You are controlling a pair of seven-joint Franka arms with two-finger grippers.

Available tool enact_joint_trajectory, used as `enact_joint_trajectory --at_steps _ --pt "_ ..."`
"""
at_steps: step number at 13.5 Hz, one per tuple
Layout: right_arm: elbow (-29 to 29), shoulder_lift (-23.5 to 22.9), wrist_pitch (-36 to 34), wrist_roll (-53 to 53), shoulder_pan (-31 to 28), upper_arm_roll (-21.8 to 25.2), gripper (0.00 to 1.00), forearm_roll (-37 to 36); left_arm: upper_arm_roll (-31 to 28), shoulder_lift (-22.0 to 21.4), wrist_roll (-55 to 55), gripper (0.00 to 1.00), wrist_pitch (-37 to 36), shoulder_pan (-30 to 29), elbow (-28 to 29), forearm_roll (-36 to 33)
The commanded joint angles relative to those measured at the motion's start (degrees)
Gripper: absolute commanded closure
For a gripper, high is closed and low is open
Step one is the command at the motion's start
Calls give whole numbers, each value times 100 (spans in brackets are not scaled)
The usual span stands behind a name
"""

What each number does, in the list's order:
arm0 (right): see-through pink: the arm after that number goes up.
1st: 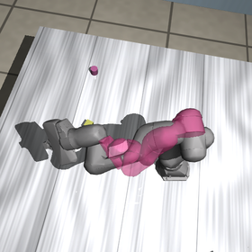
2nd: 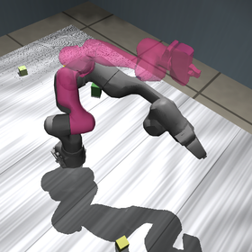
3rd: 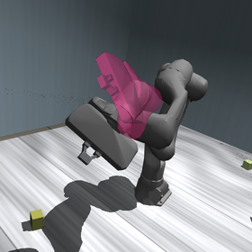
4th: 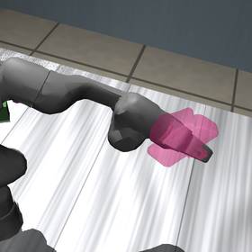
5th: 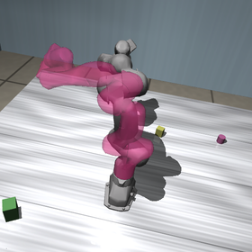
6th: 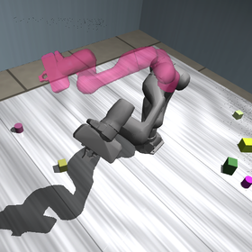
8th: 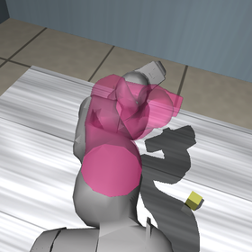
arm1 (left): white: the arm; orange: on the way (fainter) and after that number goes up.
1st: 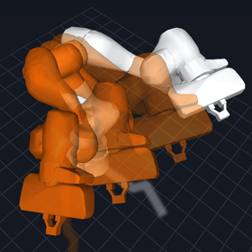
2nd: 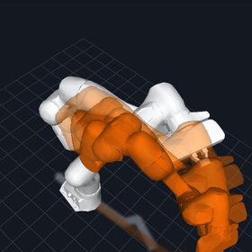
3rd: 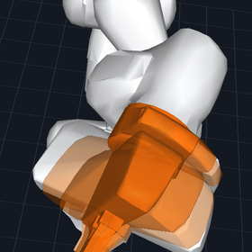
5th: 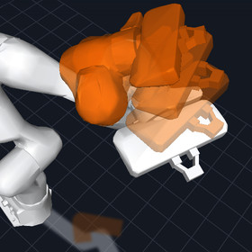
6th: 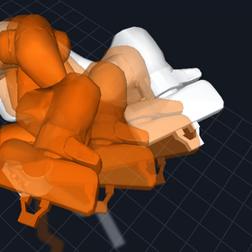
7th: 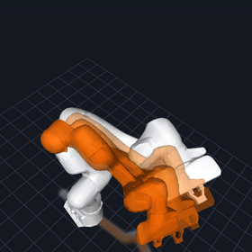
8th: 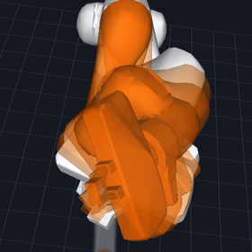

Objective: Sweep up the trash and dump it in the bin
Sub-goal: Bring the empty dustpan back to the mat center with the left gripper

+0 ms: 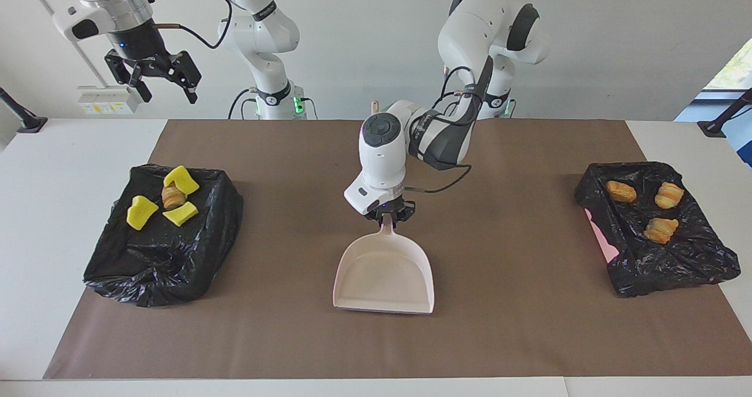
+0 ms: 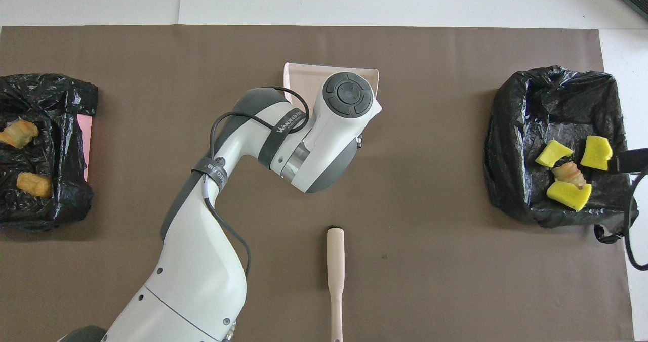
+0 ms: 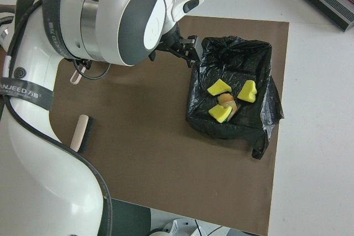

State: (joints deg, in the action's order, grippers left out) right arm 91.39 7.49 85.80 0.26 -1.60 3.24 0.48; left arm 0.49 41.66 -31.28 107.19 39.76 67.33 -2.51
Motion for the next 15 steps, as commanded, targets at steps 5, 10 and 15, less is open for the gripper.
enact_joint_trajectory --at_steps 5,10,15 --pt "45 34 25 115 -7 -43 0 -39 -40 18 -54 78 170 58 183 462" --pt "45 33 25 106 -7 -34 0 -39 -84 -87 -28 0 259 32 183 147" --pt "63 16 25 106 2 -34 0 -109 -374 -1657 814 0 145 -310 1052 5"
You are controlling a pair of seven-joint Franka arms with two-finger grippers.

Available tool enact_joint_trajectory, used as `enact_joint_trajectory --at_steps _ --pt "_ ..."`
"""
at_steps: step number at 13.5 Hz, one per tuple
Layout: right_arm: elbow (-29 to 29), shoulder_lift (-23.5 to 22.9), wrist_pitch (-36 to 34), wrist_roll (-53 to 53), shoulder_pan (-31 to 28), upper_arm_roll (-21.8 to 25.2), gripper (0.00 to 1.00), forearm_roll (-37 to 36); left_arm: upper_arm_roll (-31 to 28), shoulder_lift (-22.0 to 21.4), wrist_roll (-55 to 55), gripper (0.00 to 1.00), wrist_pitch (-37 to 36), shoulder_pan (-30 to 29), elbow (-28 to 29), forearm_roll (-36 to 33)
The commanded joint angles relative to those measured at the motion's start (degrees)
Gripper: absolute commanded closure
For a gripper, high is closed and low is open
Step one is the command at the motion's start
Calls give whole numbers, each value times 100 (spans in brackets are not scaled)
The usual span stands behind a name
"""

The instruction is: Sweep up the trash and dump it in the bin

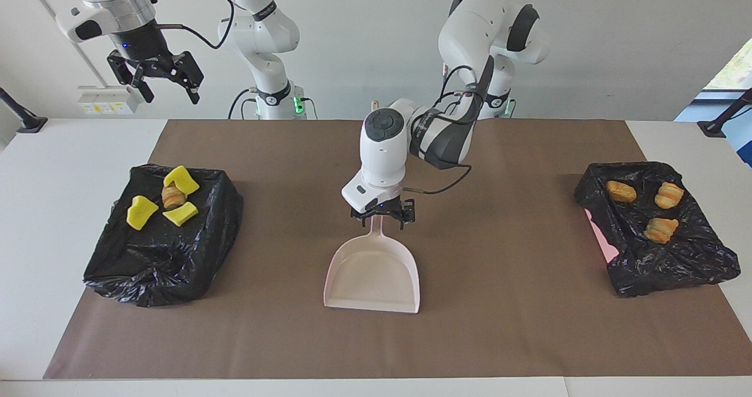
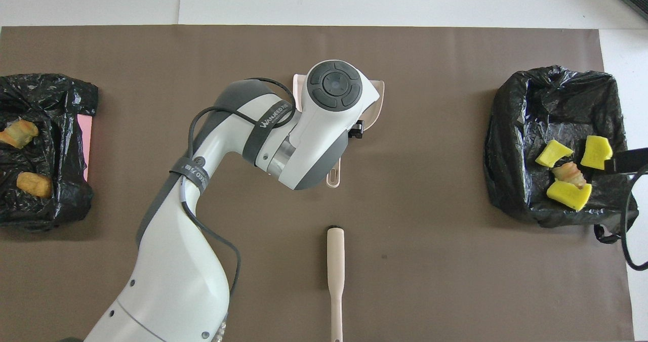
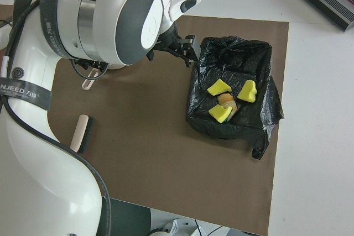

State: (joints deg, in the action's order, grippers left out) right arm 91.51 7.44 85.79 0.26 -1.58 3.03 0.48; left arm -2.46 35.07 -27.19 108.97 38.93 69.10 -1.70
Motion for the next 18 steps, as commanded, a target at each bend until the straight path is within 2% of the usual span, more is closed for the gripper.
enact_joint_trajectory --at_steps 1,5,9,12,14,18 --pt "60 21 25 97 -1 -4 0 -118 -70 -1280 599 0 -51 -437 1060 -76" --pt "69 12 16 97 218 153 0 -144 -70 -2564 1705 0 -682 -1158 1729 -67" --pt "69 12 16 97 798 698 0 -144 -70 -3250 2612 0 -1552 -1905 1765 -24" --pt "51 39 16 115 773 682 0 -101 -79 -3813 3227 0 -1782 -2423 2072 117" --pt "42 39 16 115 808 673 0 -65 -96 -3963 3474 0 -2159 -2513 2099 118" --pt "42 39 16 115 808 673 0 -48 -97 -3920 3484 0 -2170 -2680 2003 117"
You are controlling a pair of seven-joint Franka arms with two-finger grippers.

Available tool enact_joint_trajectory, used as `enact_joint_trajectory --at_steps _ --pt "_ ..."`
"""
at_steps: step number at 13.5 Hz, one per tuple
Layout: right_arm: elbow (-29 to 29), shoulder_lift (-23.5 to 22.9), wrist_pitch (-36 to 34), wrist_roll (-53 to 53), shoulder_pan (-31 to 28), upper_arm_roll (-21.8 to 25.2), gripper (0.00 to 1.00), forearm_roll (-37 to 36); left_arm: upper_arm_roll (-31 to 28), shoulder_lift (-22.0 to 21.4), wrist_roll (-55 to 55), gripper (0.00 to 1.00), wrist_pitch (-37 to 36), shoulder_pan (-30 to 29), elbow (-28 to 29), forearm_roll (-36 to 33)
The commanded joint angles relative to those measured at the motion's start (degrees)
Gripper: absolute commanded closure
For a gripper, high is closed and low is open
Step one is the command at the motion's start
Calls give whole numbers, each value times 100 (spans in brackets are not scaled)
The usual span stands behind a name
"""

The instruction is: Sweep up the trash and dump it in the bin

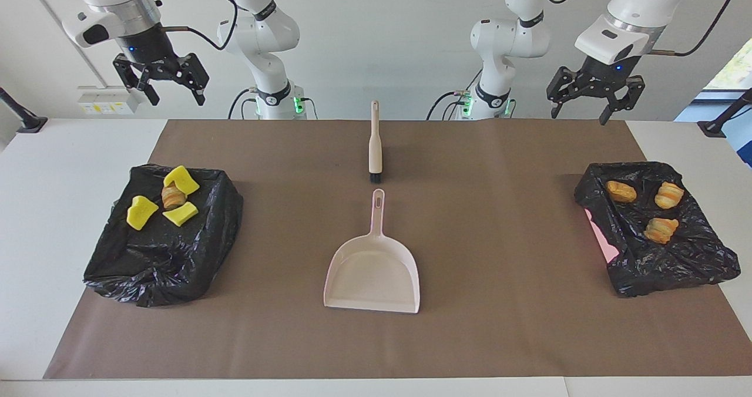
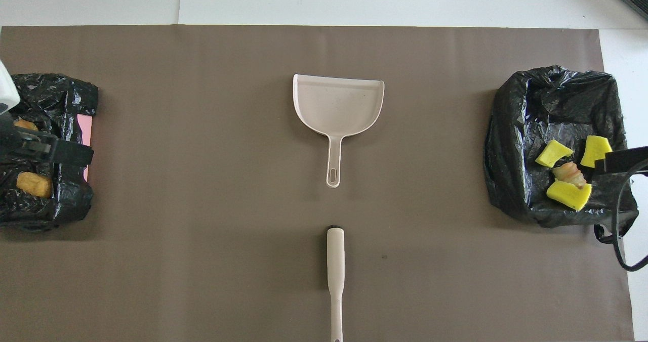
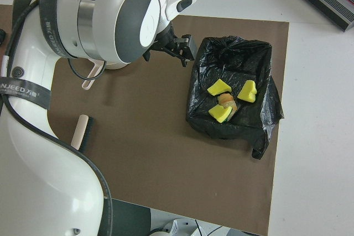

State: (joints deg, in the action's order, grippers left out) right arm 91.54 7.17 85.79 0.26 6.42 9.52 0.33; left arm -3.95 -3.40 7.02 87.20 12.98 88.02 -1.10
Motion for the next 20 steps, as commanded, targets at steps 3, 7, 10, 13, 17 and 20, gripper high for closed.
enact_joint_trajectory --at_steps 3,7,10,13,17,20 --pt "39 65 17 115 9 23 0 -33 -10 -12 54 0 -89 -85 -21 23" --pt "39 65 8 167 17 23 0 -25 -18 -12 71 0 16 -200 -13 40" --pt "22 65 -212 185 26 -38 0 -33 -18 -3 63 0 25 -191 -22 5" --pt "-170 -119 -282 194 -35 -100 0 45 -10 58 54 0 16 -191 -39 -39" --pt "-392 -304 -99 80 -35 -91 0 160 348 76 71 0 -115 -681 -259 13" --pt "-278 -243 -98 53 -35 -91 0 160 641 76 80 0 -264 -902 -303 -4"
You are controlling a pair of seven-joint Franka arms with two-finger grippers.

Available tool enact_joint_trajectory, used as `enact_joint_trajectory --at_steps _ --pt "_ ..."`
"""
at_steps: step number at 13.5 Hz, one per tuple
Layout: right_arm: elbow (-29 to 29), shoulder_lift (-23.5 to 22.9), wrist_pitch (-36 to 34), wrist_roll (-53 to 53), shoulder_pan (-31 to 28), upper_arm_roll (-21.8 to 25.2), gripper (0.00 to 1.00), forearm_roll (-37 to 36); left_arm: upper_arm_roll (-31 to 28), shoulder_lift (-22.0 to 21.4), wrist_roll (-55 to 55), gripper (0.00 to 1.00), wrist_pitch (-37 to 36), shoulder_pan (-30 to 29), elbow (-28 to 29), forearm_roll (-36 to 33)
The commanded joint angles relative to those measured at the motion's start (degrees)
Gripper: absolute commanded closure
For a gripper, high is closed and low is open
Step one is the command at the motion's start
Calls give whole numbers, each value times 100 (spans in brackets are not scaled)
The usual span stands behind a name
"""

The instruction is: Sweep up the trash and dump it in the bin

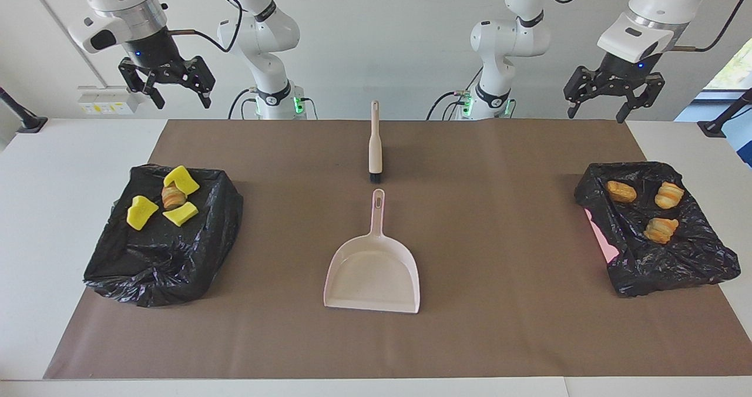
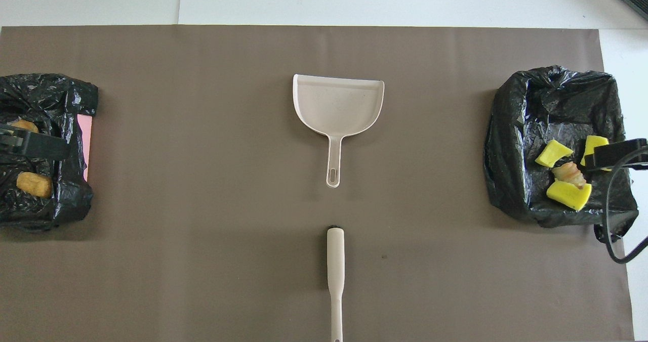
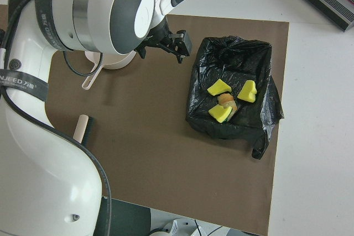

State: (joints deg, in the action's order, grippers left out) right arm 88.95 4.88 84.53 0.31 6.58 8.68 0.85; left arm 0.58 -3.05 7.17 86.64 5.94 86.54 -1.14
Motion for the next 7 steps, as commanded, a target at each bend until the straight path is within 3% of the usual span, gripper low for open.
enact_joint_trajectory --at_steps 1,7 --pt "-9 -5 28 48 -52 -7 0 99 188 50 65 0 -244 -198 -181 9" --pt "-9 -5 37 48 -52 -7 0 99 179 6 65 0 -183 -137 -155 53"
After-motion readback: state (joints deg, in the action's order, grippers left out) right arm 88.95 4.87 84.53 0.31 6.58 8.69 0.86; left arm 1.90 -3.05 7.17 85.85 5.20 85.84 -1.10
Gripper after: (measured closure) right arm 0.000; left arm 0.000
